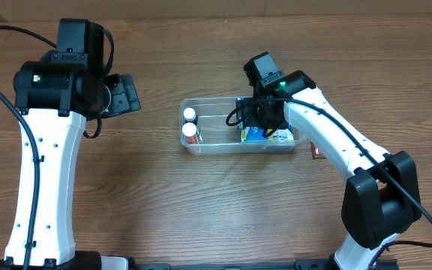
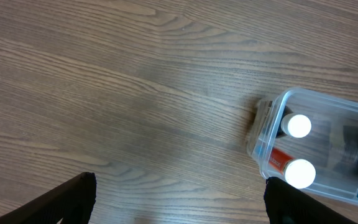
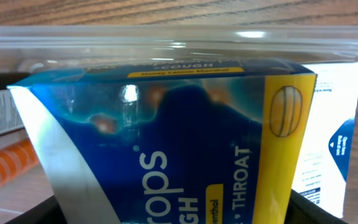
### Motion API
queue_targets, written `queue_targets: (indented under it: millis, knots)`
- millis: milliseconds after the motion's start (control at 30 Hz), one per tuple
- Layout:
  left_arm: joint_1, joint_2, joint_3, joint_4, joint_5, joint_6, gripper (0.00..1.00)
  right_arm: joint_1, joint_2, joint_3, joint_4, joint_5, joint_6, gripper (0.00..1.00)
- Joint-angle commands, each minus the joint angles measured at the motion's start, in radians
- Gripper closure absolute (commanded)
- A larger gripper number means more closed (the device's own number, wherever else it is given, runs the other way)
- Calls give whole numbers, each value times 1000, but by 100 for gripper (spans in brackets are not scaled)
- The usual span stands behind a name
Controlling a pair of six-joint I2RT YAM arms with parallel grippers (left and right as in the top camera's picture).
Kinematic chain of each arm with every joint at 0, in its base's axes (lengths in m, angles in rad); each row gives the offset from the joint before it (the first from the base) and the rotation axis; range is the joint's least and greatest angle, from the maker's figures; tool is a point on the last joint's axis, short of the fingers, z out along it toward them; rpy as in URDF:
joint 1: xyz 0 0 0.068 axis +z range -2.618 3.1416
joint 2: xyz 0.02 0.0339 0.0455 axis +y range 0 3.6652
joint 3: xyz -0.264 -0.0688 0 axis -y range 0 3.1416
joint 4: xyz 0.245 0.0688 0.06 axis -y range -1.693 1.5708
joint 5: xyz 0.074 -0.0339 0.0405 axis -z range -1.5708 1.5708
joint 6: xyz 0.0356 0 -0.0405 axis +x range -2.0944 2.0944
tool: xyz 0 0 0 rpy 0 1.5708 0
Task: Pack container
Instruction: 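Place the VapoDrops box upright in the container's middle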
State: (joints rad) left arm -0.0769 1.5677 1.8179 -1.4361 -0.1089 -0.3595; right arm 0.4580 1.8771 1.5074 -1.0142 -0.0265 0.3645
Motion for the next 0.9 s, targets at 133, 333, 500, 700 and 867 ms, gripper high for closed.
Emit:
queue_targets:
  millis: [133, 333, 500, 700, 867]
  knots:
    - [-2, -5, -4, 0, 2, 23, 12, -3, -1, 15, -11, -6, 3, 19]
    - [-2, -5, -4, -1, 2, 23, 12, -3, -1, 15, -13, -6, 3, 17]
    - [-2, -5, -4, 0, 2, 23, 12, -3, -1, 15, -20, -6, 3, 17]
    - [-2, -5, -4, 0, 2, 23, 12, -3, -1, 11, -21, -6, 3, 14]
    - [-2, -4, -4, 0, 2, 23, 12, -3, -1, 1, -28, -6, 3, 6]
